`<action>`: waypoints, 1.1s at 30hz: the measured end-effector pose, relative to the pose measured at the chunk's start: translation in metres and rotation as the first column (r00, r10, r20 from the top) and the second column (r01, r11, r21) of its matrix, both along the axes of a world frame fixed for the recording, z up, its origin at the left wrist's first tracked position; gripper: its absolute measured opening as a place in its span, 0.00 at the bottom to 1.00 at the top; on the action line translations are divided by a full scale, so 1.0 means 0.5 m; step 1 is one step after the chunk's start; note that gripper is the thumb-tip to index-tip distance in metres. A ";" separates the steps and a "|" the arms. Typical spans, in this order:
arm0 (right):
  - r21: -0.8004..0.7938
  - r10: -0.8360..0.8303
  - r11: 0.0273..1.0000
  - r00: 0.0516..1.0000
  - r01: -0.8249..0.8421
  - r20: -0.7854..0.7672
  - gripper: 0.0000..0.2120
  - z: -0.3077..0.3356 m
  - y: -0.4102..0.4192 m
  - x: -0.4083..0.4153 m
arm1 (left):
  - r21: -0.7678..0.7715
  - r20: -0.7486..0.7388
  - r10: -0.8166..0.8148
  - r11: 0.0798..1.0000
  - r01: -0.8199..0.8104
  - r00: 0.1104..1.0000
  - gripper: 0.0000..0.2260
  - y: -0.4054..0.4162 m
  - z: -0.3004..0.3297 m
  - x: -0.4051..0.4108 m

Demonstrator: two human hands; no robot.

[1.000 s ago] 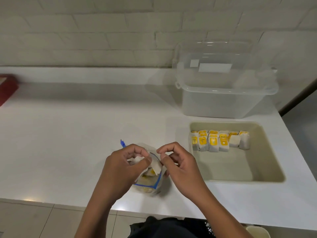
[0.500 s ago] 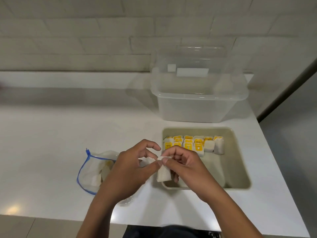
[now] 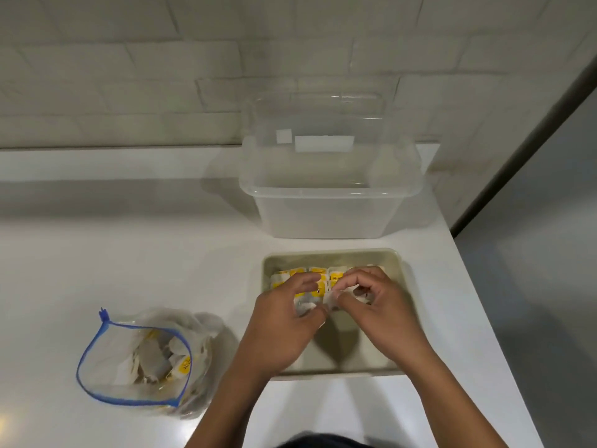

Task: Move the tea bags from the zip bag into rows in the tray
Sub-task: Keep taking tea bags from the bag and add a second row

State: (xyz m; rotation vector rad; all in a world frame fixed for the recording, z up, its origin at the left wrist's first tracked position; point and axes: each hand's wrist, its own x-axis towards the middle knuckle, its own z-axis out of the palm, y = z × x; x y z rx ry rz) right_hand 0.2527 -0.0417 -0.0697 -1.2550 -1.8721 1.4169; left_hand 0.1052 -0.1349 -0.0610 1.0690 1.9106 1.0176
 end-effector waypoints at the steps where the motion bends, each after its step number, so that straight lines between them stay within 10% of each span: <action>1: 0.066 0.004 0.998 1.000 -0.006 0.028 0.08 -0.003 0.007 -0.001 | 0.000 -0.054 -0.013 1.000 0.013 0.998 0.18 0.006 -0.009 -0.002; 10: -0.072 0.056 0.996 0.998 -0.055 0.007 0.06 -0.022 0.036 0.010 | -0.131 -0.243 -0.145 0.985 0.115 0.959 0.04 0.064 -0.044 0.008; 23: 0.268 -0.002 0.948 0.837 -0.173 0.548 0.06 -0.070 0.077 0.023 | -0.360 -0.182 -0.340 0.896 0.260 0.923 0.06 0.140 -0.083 0.030; 33: 0.038 0.207 0.948 0.700 -0.317 0.684 0.13 -0.065 0.108 0.016 | -0.123 -0.048 -0.174 0.978 0.167 0.984 0.05 0.065 -0.050 -0.007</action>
